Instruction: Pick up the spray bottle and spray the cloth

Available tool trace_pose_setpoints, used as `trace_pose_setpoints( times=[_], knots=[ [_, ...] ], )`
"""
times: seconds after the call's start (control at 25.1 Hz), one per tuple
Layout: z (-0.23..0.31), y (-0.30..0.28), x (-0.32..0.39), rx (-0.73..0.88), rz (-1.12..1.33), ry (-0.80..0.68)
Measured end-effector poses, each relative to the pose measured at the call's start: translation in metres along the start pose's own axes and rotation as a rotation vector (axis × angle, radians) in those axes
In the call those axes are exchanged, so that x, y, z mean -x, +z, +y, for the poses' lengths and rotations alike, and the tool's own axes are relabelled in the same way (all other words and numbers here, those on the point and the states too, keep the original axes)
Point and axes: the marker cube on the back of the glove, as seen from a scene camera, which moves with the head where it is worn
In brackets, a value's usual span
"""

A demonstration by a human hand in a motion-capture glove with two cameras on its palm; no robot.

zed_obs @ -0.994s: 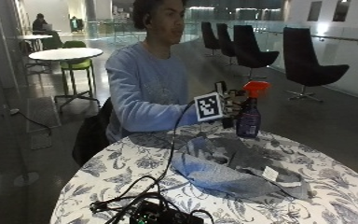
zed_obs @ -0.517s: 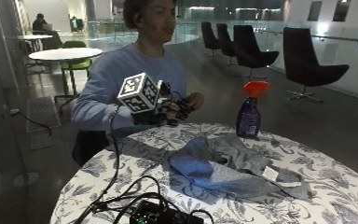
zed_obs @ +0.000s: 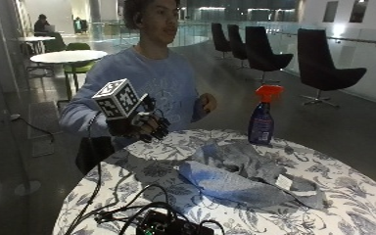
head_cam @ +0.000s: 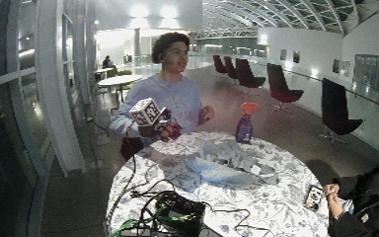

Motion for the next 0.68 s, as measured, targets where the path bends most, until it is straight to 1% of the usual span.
trace_pose_setpoints(
  times=[0.24,0.68],
  knots=[
    [0.002,0.006,-0.012,0.01,0.015,0.028],
    [-0.004,0.022,-0.011,0.037,0.023,0.033]
  ],
)
